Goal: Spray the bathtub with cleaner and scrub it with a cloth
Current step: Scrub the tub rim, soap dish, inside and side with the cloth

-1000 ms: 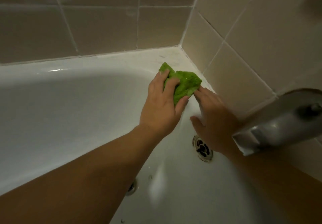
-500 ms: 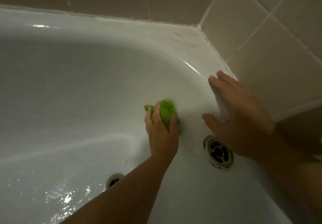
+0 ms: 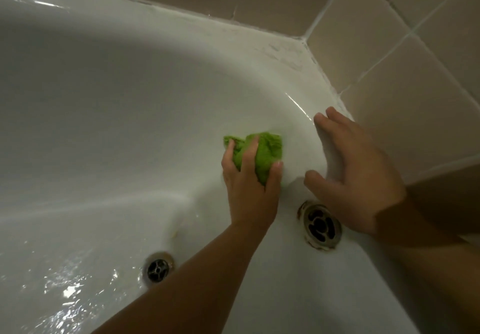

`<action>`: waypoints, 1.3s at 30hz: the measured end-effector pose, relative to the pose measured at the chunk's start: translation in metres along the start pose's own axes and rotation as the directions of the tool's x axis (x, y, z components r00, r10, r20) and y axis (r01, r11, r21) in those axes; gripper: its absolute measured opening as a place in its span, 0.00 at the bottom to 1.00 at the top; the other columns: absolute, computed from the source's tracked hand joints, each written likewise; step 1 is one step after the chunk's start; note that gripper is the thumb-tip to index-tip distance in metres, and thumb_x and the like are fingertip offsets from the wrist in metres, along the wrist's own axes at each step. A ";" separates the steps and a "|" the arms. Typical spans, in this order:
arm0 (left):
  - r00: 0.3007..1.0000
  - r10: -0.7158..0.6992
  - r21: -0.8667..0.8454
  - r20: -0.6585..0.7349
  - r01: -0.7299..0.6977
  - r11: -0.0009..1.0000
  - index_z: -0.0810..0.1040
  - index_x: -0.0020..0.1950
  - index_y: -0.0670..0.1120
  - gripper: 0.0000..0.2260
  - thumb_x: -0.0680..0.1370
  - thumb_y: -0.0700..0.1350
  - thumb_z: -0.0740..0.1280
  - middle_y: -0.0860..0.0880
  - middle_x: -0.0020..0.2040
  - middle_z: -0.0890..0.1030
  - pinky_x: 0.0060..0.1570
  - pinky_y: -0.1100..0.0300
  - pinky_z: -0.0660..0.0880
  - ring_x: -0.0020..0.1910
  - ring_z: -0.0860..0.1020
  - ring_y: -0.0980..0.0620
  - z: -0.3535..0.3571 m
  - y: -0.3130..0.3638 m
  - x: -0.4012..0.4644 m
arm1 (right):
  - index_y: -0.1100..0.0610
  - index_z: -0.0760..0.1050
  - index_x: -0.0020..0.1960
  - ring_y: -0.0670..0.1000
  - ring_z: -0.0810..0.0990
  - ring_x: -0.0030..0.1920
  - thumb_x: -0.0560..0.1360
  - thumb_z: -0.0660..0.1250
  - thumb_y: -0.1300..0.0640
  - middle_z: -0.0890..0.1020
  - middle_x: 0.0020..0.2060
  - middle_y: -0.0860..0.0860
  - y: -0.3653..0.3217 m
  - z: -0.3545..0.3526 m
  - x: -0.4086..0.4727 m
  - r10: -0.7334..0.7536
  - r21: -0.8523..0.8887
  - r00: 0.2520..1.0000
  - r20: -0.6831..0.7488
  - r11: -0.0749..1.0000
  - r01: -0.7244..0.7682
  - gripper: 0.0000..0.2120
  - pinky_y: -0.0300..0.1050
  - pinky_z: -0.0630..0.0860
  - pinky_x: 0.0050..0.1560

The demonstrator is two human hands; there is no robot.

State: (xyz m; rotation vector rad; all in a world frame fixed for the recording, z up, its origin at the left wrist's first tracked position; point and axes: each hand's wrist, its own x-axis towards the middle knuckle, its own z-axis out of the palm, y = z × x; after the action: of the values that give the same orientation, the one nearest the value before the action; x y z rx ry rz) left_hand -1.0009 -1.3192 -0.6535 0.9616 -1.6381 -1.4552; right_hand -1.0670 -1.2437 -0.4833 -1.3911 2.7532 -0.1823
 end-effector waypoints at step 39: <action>0.968 -0.251 -0.276 -0.017 0.237 0.932 0.69 0.72 0.71 0.23 0.77 0.65 0.66 0.57 0.77 0.61 0.76 0.44 0.65 0.77 0.64 0.50 0.011 -0.013 -0.005 | 0.44 0.63 0.81 0.46 0.58 0.80 0.69 0.63 0.44 0.61 0.81 0.44 -0.002 0.002 -0.002 0.052 0.036 0.996 -0.066 0.998 -0.050 0.39 0.37 0.50 0.74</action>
State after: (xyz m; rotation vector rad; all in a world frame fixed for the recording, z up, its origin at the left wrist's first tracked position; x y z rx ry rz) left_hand -1.0082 -1.3110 -0.6672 1.0622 -1.2712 -1.7531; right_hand -1.0645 -1.2435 -0.4854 -1.3289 2.8217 -0.2774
